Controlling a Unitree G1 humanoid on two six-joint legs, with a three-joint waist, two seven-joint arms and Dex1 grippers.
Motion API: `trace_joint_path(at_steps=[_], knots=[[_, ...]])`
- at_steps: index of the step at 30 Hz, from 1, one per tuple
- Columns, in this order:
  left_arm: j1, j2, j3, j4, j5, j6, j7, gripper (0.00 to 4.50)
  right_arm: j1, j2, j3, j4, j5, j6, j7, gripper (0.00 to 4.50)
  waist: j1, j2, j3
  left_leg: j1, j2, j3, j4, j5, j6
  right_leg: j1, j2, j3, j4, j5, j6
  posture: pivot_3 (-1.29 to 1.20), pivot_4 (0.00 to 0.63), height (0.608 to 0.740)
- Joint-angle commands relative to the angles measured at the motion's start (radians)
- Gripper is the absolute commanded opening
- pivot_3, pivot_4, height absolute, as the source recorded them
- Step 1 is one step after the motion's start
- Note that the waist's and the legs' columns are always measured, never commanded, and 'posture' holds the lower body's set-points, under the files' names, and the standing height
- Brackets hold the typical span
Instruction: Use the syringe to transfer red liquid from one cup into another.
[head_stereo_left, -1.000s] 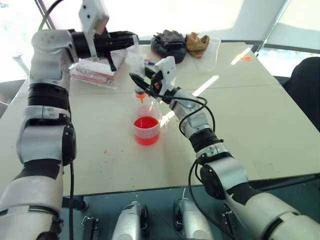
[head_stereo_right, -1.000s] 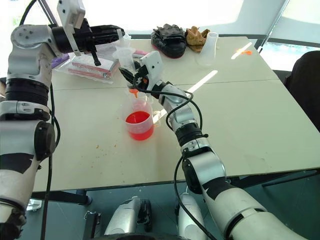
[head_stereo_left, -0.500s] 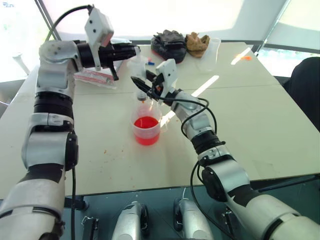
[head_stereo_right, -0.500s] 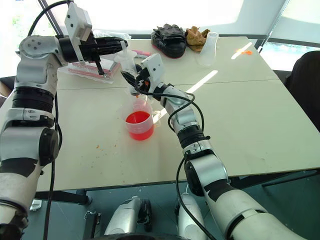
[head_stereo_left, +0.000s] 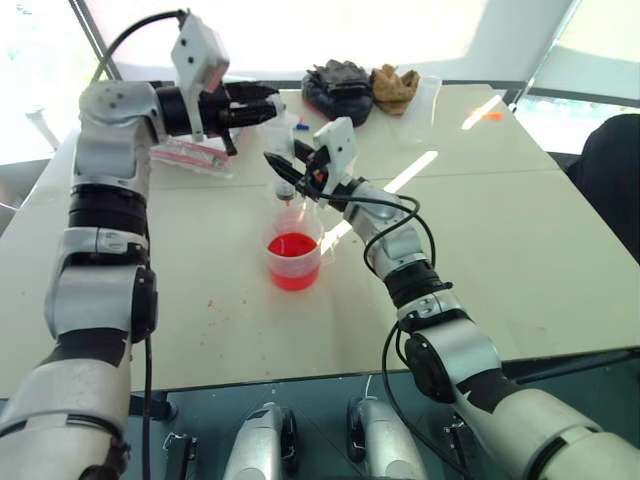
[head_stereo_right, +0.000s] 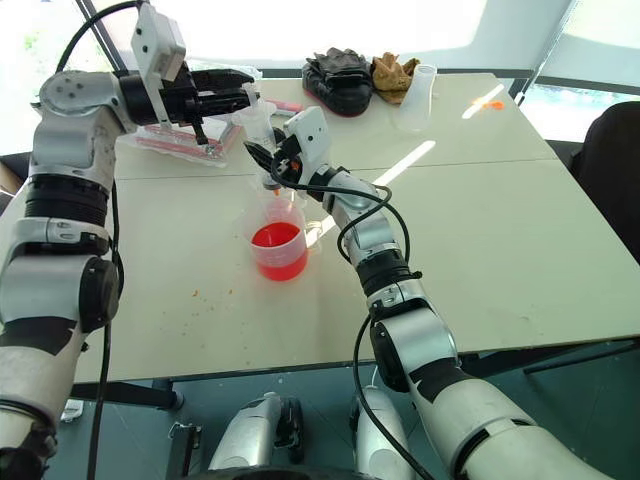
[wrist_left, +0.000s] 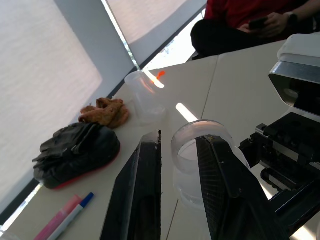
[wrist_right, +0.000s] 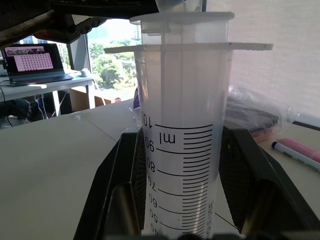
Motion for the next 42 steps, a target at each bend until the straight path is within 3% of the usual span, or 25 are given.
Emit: trace_joint_path(at_steps=[1,3,12,17,20,26,28,33,42], knots=[[-0.012,-0.001,-0.014,0.002,-0.001,0.018,-0.012,2.18,-0.058,0.002,-0.030,-0.091,0.024,-0.050,-0.020,1.47,0.001,0.000,0.000,0.000,0.000,0.000,0.000,0.000,0.000,0.000,0.000,0.000,0.000,0.000,0.000,0.00,0.150,0.740],[-0.029,0.005,0.001,-0.006,-0.019,0.043,-0.013,2.55,-0.059,0.001,-0.032,-0.091,0.025,-0.051,-0.022,1.47,0.002,0.000,0.000,0.000,0.000,0.000,0.000,0.000,0.000,0.000,0.000,0.000,0.000,0.000,0.000,0.00,0.150,0.740],[-0.074,0.089,0.087,-0.116,-0.134,0.225,-0.017,2.55,-0.056,0.003,-0.058,-0.121,0.057,-0.021,-0.026,1.47,-0.002,0.000,0.000,0.000,0.000,0.000,0.000,0.000,0.000,0.000,0.000,0.000,0.000,0.000,0.000,0.00,0.150,0.740],[-0.013,0.177,0.125,-0.248,-0.183,0.350,-0.001,2.55,-0.050,-0.007,-0.083,-0.200,0.109,0.045,-0.033,1.47,-0.001,0.000,0.000,0.000,0.001,0.000,0.000,0.000,0.000,0.000,0.000,0.000,0.000,0.000,0.000,0.00,0.150,0.740],[0.100,0.241,0.167,-0.385,-0.215,0.453,0.043,2.55,-0.056,-0.048,-0.118,-0.290,0.161,0.134,-0.041,1.47,0.000,0.000,0.000,0.000,0.001,0.000,0.000,0.000,0.000,0.000,0.000,0.000,0.001,0.000,0.000,0.00,0.150,0.740],[0.434,0.304,0.289,-0.781,-0.324,0.692,0.186,2.55,-0.103,-0.334,-0.209,-0.513,0.302,0.561,-0.044,1.47,0.017,0.000,0.001,-0.001,0.000,-0.002,0.001,0.000,0.000,0.000,-0.001,0.000,0.000,0.000,0.000,0.00,0.150,0.740],[0.559,0.309,0.325,-0.925,-0.358,0.753,0.227,2.55,-0.115,-0.486,-0.172,-0.531,0.316,0.771,0.024,1.47,0.021,0.000,0.001,-0.001,0.000,-0.002,0.000,-0.001,0.000,0.000,-0.002,0.001,-0.002,-0.001,-0.002,0.00,0.150,0.740],[0.697,0.286,0.444,-1.188,-0.524,0.954,0.356,2.55,-0.135,-0.729,-0.078,-0.458,0.356,1.210,0.145,1.47,0.024,0.000,0.001,0.000,0.001,-0.001,0.000,-0.004,0.006,-0.001,-0.002,0.001,-0.003,-0.004,-0.008,0.00,0.150,0.740],[0.795,0.162,0.450,-1.323,-0.657,1.005,0.561,2.55,-0.095,-0.748,0.041,-0.271,0.344,1.462,0.212,1.47,0.027,0.001,0.000,0.001,0.001,0.000,0.000,-0.004,0.006,-0.001,-0.001,0.001,-0.002,-0.004,-0.008,0.00,0.150,0.740]])
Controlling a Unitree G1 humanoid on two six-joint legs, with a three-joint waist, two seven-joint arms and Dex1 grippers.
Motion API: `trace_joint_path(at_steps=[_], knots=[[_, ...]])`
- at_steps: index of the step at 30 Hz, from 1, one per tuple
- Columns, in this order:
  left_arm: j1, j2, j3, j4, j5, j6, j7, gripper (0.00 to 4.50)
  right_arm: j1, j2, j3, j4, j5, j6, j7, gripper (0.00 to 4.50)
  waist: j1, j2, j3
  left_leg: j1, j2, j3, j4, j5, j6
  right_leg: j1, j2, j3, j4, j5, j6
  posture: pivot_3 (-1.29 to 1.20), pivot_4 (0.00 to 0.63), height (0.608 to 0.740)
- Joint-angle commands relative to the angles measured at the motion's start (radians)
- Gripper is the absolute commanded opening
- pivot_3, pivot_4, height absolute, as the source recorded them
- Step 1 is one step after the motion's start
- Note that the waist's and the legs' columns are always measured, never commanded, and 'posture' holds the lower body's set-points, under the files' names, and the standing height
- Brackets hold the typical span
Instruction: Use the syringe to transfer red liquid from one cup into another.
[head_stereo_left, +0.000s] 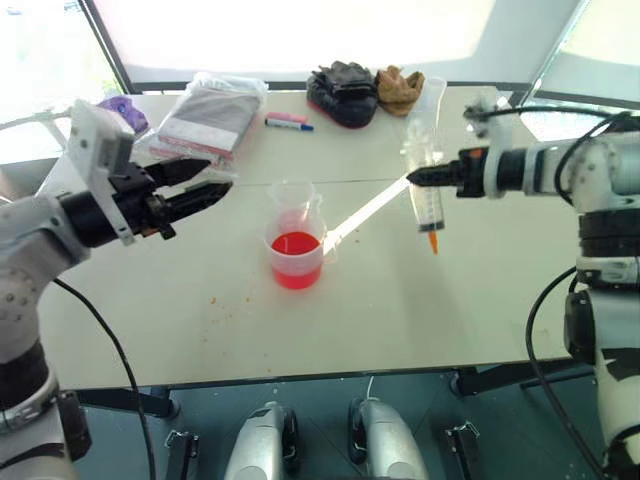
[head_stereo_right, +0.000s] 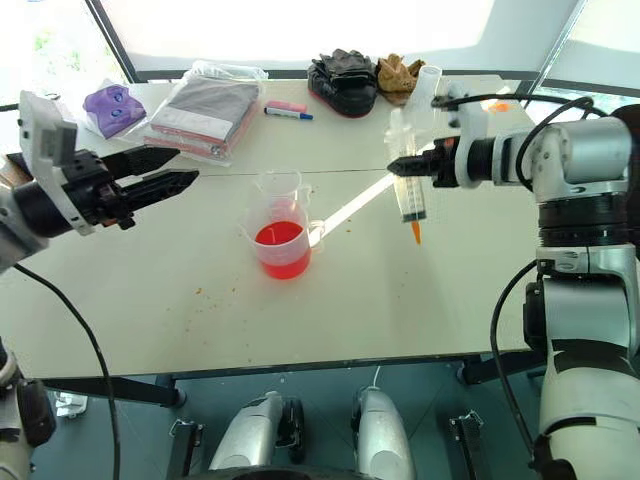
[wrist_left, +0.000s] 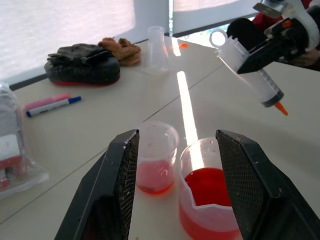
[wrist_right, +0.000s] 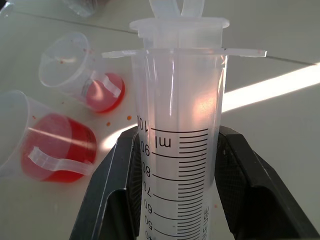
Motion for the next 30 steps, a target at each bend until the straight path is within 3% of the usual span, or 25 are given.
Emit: trace_joint_path(at_steps=[1,9,15,23,26,30], knots=[[0.057,-0.033,0.013,-0.083,-0.072,0.012,0.051,2.55,0.016,0.020,0.018,0.048,0.002,0.064,0.018,1.47,0.002,0.000,0.000,0.000,0.000,0.000,0.000,0.000,0.000,0.000,0.000,0.000,0.000,0.000,0.001,0.00,0.150,0.740],[0.193,-0.034,0.002,-0.136,-0.123,-0.002,0.119,2.55,0.094,0.070,0.058,0.206,-0.113,-0.087,-0.021,1.47,0.006,0.000,0.000,0.000,-0.001,0.000,0.001,0.000,0.000,0.001,0.000,0.000,-0.001,0.000,0.000,0.00,0.150,0.740],[0.230,-0.015,0.012,-0.136,-0.150,-0.017,0.143,2.58,0.079,0.088,0.053,0.259,-0.150,-0.122,-0.007,4.47,0.004,0.000,0.000,0.000,-0.001,0.000,0.001,0.000,0.000,0.001,0.000,0.000,-0.001,0.000,0.000,0.00,0.150,0.740],[0.245,-0.027,0.043,-0.107,-0.203,-0.028,0.198,2.58,0.101,0.045,-0.004,0.207,-0.176,-0.167,-0.023,4.47,0.007,0.000,0.000,0.000,-0.001,0.000,0.001,0.000,0.000,0.002,0.000,0.000,-0.001,0.000,0.000,0.00,0.150,0.740],[0.259,-0.036,0.084,-0.093,-0.256,-0.024,0.234,2.58,0.154,-0.020,-0.057,0.056,-0.143,-0.246,0.035,4.47,0.008,0.000,0.000,-0.001,-0.001,-0.001,0.001,0.000,0.000,0.001,0.000,0.000,-0.001,0.000,0.000,0.00,0.150,0.740],[0.284,-0.023,0.096,-0.082,-0.287,-0.029,0.256,2.58,0.271,-0.063,-0.199,-0.200,-0.026,-0.177,0.055,4.47,0.006,0.000,0.000,0.000,0.000,0.000,0.001,0.000,0.000,0.001,0.000,0.000,-0.002,0.000,0.000,0.00,0.150,0.740]])
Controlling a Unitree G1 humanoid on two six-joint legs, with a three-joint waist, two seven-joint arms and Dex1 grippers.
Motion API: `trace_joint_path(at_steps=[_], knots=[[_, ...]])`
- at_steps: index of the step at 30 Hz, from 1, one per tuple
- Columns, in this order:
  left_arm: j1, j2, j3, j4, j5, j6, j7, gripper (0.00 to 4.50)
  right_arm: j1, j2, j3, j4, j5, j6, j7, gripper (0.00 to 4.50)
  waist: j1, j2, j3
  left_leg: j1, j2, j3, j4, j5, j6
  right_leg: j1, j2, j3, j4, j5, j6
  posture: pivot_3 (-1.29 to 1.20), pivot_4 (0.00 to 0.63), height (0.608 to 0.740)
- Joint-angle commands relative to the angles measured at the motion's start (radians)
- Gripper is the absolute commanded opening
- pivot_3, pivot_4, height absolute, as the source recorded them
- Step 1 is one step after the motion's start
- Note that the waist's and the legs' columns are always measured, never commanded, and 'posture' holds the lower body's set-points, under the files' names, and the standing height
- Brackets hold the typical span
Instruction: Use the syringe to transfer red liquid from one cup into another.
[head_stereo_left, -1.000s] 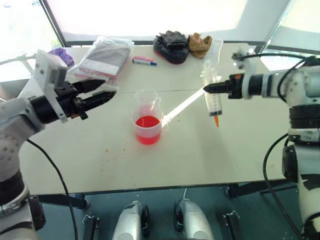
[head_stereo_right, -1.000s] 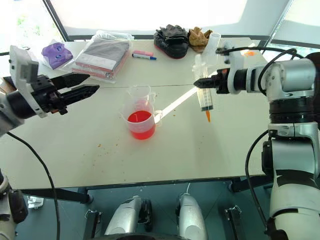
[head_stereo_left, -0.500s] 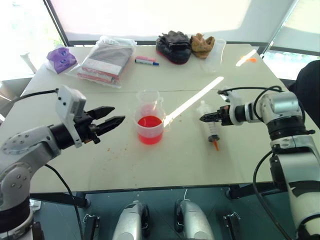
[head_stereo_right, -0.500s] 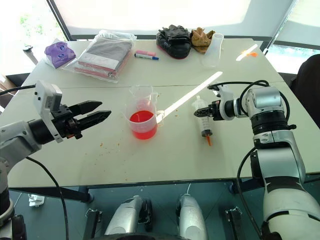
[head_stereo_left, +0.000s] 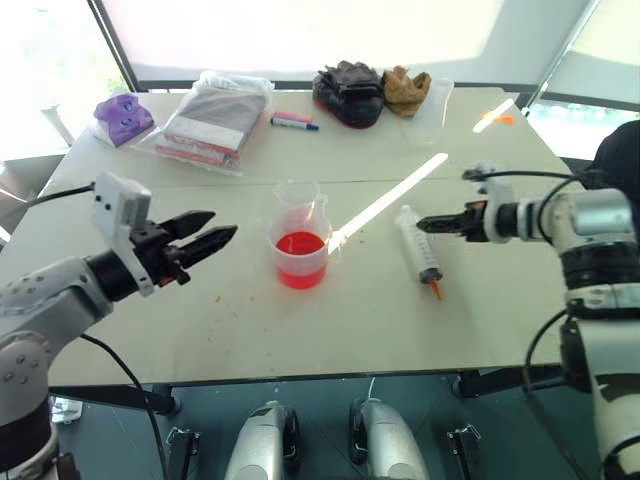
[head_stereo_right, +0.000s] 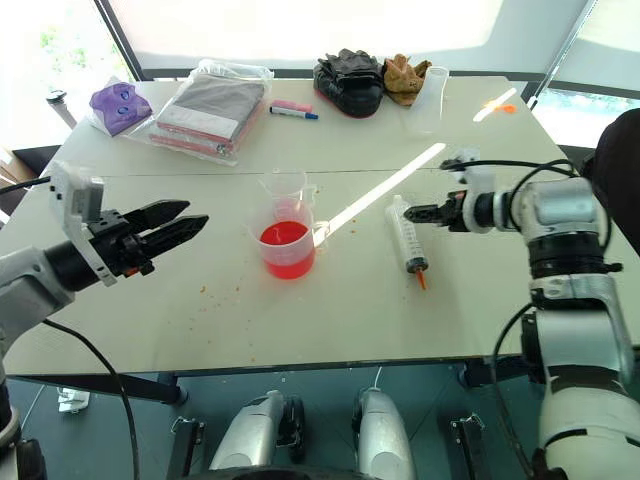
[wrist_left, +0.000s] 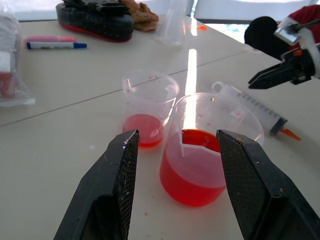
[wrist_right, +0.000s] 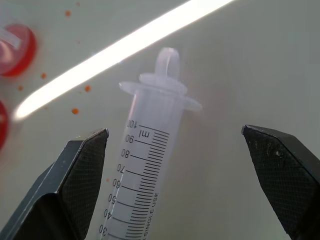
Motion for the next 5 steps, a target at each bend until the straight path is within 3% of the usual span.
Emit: trace_joint_path(at_steps=[1,5], knots=[[0.007,0.016,0.022,-0.004,-0.040,-0.013,0.013,2.58,0.078,-0.009,-0.154,-0.237,0.109,0.043,-0.006,4.47,-0.001,0.000,0.000,0.000,0.000,0.000,0.000,0.000,0.000,0.000,0.000,0.000,0.000,0.000,0.000,0.00,0.150,0.740],[0.013,0.029,-0.003,0.021,-0.042,-0.017,0.010,2.58,0.244,0.090,-0.339,-0.487,0.179,-0.074,-0.088,4.47,0.000,0.000,0.000,0.001,0.001,0.000,0.000,-0.002,-0.002,0.001,0.001,-0.001,0.000,0.000,-0.001,0.00,0.150,0.740]])
